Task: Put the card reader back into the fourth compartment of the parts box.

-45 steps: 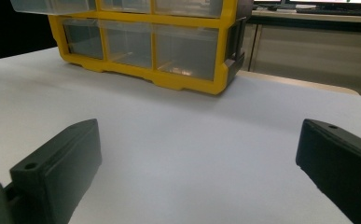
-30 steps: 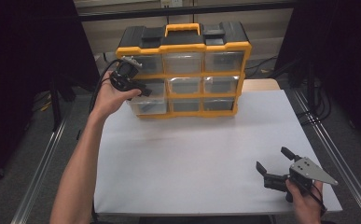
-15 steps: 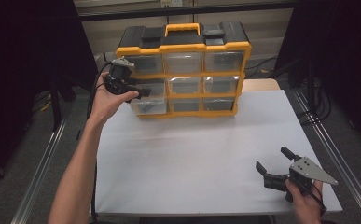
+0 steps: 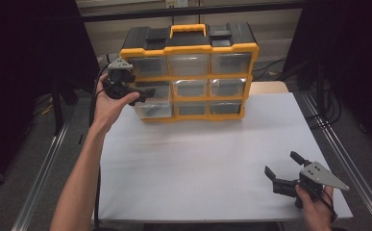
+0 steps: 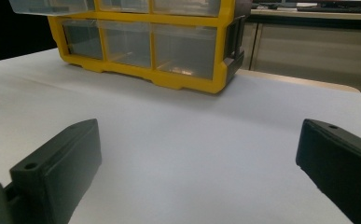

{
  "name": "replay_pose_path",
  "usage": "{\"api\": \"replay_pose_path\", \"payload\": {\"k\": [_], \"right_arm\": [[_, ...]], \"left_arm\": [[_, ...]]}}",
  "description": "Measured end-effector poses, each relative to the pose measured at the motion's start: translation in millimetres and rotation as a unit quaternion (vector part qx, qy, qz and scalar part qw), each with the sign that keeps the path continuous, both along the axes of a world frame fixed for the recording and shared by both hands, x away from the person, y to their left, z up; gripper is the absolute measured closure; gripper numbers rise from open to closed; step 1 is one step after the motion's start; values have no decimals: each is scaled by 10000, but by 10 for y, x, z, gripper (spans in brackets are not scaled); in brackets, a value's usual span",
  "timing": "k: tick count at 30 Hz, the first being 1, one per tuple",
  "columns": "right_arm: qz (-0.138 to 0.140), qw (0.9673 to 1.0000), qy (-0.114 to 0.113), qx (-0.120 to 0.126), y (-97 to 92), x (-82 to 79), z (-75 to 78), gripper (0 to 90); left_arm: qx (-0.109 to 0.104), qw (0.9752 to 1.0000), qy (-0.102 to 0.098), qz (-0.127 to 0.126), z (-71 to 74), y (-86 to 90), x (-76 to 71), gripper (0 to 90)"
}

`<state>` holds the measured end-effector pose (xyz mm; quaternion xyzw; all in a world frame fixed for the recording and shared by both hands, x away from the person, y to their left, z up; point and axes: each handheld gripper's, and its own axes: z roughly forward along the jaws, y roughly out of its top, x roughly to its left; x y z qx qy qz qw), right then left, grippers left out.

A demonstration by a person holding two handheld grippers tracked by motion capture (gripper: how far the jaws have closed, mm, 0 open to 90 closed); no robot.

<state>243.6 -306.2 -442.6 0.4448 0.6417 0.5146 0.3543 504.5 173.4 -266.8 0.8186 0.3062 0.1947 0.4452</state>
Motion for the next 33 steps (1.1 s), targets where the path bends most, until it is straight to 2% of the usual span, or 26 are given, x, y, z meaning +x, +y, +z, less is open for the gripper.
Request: {"api": "replay_pose_path", "payload": {"k": [3,5,7,10,14,16,18,20,22,24,27,30,32,33], "right_arm": [[0,10000,-10,-6,2,0,2,3],[1,10000,-6,-11,5,2,3,3],[-1,10000,-13,-19,11,1,5,3],[1,10000,-25,-43,18,-4,11,4],[-22,10000,-46,-39,25,-10,17,4],[-30,10000,-46,-28,28,-7,20,3],[-40,10000,-54,-46,28,-4,17,3],[-63,10000,-55,-50,24,-6,18,2],[-83,10000,-38,-38,20,-14,23,2],[-82,9999,-53,-62,18,-18,24,2],[-81,9999,-51,-68,24,-22,23,2],[-86,9999,-46,-64,25,-20,23,2],[-79,9999,-53,-69,24,-21,24,2],[-76,9999,-53,-70,24,-23,24,2]], "left_arm": [[-110,9996,-248,-3,18,2,-62,41],[-197,9993,-302,-41,18,1,-98,41],[-226,9989,-411,50,8,-5,-132,41],[-317,9973,-643,163,-11,5,-179,41],[-470,9951,-849,172,-9,21,-258,29],[-603,9941,-890,148,-16,36,-303,29],[-515,9930,-1035,219,-34,31,-362,29],[-578,9924,-1065,226,-63,41,-404,28],[-598,9916,-1089,354,-87,60,-439,29],[-717,9905,-1098,408,-114,76,-468,29],[-660,9902,-1138,462,-136,98,-515,36],[-831,9889,-1140,467,-160,109,-579,36],[-727,9882,-1233,553,-175,102,-644,36],[-740,9879,-1232,584,-188,100,-678,34]]}}
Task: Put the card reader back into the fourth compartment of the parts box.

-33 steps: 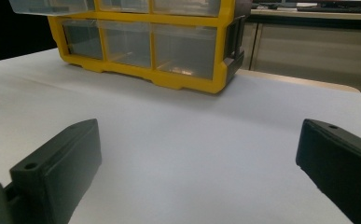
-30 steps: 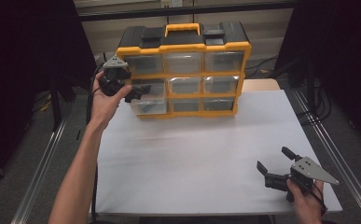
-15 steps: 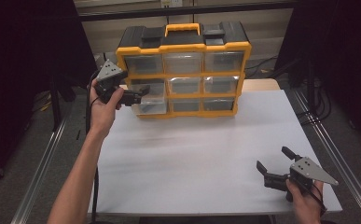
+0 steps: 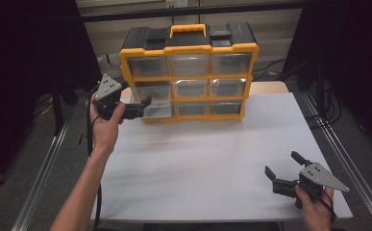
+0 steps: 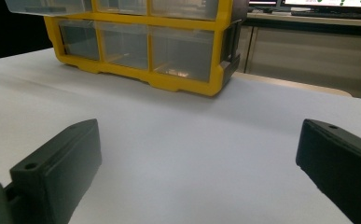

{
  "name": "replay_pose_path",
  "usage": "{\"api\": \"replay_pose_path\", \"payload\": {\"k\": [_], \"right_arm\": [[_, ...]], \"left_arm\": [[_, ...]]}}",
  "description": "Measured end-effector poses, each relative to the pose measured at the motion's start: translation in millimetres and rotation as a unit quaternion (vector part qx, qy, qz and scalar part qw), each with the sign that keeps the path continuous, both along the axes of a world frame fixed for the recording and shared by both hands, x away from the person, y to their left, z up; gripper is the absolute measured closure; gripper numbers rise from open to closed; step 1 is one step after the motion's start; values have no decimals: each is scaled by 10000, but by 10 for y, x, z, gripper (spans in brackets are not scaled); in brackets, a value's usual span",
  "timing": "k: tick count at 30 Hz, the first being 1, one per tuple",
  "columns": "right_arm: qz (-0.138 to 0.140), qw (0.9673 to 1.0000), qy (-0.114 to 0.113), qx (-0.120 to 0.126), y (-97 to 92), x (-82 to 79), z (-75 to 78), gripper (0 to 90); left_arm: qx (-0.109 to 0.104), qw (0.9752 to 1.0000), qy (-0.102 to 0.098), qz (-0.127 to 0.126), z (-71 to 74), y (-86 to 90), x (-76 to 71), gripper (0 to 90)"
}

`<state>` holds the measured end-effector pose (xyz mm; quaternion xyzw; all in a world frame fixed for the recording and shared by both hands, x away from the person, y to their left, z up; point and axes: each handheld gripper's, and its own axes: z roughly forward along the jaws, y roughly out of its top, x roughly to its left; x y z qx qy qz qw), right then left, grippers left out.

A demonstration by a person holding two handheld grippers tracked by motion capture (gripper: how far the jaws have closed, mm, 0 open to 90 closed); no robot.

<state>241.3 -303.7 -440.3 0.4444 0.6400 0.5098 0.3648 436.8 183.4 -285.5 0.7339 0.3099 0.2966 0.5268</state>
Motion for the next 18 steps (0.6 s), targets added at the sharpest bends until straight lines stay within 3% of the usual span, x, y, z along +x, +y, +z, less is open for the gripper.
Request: {"api": "replay_pose_path", "payload": {"k": [3,6,11,18], "right_arm": [[3,10000,9,-7,2,-4,1,2],[4,10000,14,-6,2,-4,0,2],[23,10000,6,-14,2,-5,2,2],[13,10000,11,-1,3,-8,3,2]], "left_arm": [[-316,9995,57,58,-52,21,-84,23],[-483,9987,82,105,-90,54,-152,24],[-332,9994,39,6,-139,48,-276,18],[-345,9994,-5,-33,-277,54,-422,20]]}}
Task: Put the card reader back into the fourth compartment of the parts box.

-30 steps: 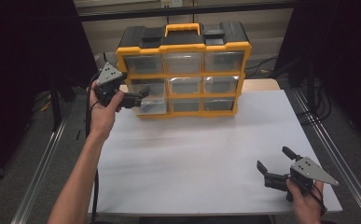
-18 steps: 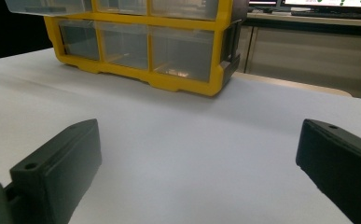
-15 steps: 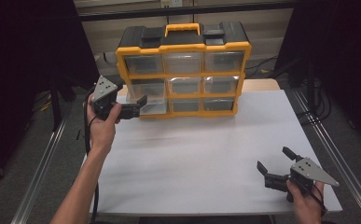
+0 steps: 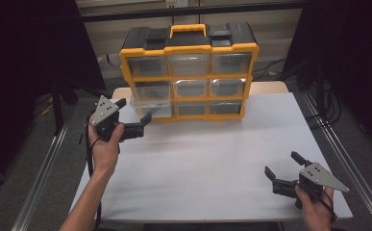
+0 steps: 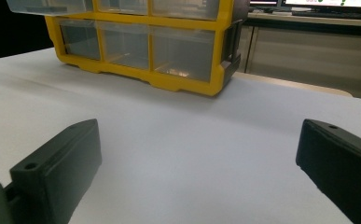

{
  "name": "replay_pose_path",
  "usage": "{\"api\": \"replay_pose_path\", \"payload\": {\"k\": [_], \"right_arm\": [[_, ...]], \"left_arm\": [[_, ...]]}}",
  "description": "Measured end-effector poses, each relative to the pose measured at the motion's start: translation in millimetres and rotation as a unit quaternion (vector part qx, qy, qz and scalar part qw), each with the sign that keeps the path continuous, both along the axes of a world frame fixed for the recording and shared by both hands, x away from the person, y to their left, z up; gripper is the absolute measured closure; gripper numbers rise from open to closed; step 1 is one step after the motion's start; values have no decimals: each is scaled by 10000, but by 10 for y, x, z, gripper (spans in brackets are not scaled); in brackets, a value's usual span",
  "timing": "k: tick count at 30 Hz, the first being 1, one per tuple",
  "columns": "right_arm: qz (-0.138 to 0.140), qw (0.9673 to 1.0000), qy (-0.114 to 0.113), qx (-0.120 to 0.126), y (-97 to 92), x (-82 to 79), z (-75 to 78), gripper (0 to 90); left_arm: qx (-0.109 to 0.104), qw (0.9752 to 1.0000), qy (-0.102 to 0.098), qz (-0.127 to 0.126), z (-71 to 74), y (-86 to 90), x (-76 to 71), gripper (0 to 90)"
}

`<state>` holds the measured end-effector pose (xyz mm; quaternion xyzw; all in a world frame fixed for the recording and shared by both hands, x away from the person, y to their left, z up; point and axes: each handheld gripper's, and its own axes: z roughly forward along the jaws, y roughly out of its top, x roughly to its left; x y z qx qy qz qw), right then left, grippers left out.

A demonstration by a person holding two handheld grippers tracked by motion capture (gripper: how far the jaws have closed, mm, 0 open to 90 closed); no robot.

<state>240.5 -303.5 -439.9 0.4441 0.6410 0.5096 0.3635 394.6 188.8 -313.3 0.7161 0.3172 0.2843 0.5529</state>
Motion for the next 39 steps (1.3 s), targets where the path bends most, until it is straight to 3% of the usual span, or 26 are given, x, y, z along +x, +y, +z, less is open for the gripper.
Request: {"api": "replay_pose_path", "payload": {"k": [5,14,23,27,39], "right_arm": [[-10,10000,-3,1,0,1,0,2],[-7,10000,-2,12,2,-3,0,2],[0,10000,-16,8,2,-4,0,2],[-12,10000,-7,-3,-1,-7,2,2],[5,10000,-6,1,3,-4,-1,3]], "left_arm": [[-105,9999,62,92,-146,34,-50,23],[-95,9999,114,-41,-313,28,-189,24],[-297,9994,152,67,-468,74,-382,25],[-285,9991,270,128,-567,91,-434,34],[-299,9986,316,296,-800,172,-646,35]]}}
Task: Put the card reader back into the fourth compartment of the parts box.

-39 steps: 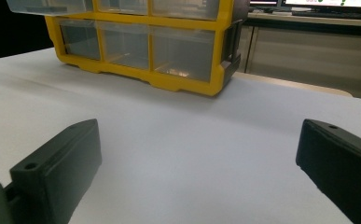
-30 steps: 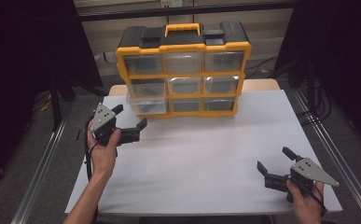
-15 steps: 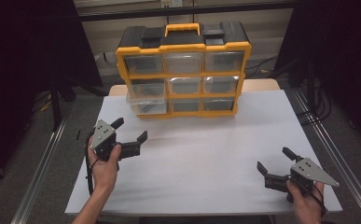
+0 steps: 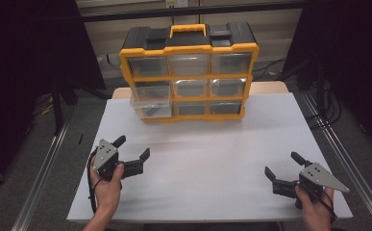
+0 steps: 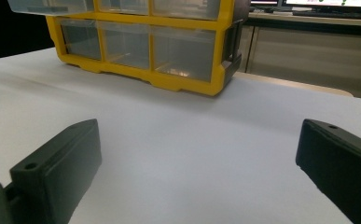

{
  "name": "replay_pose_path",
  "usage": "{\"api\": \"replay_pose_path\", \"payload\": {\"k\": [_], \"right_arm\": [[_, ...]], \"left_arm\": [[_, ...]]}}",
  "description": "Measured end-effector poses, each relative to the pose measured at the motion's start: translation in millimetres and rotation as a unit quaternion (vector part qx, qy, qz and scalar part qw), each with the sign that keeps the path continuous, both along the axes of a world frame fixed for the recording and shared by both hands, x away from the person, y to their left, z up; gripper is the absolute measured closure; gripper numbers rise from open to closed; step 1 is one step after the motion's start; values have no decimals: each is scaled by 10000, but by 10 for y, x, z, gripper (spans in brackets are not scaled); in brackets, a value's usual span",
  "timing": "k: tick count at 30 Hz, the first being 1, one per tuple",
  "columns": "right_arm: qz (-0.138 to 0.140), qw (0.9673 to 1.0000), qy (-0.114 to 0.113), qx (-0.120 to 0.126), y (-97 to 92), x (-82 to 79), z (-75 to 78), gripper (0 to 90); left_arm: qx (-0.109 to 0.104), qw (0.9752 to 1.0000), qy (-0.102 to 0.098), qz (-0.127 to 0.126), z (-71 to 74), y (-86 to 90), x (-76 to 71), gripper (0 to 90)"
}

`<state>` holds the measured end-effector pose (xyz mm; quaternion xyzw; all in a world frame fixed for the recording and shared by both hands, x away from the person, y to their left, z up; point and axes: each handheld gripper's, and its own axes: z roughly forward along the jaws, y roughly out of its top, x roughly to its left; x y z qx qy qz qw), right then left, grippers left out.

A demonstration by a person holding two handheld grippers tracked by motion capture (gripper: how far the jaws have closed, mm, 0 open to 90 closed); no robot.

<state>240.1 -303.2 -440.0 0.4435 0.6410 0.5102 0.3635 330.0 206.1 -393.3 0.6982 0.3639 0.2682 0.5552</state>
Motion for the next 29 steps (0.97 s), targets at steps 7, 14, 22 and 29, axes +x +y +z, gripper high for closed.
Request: {"api": "replay_pose_path", "payload": {"k": [7,14,22,29], "right_arm": [[11,10000,2,2,3,3,0,3],[13,10000,9,-7,3,10,-3,3],[24,10000,4,-1,4,10,-2,3],[9,10000,6,3,1,11,-4,5]], "left_arm": [[-186,9985,266,442,-118,56,-140,25],[1,9993,276,267,-235,84,-294,22],[-40,9983,469,333,-354,138,-306,21],[-53,9969,507,607,-352,171,-265,23]]}}
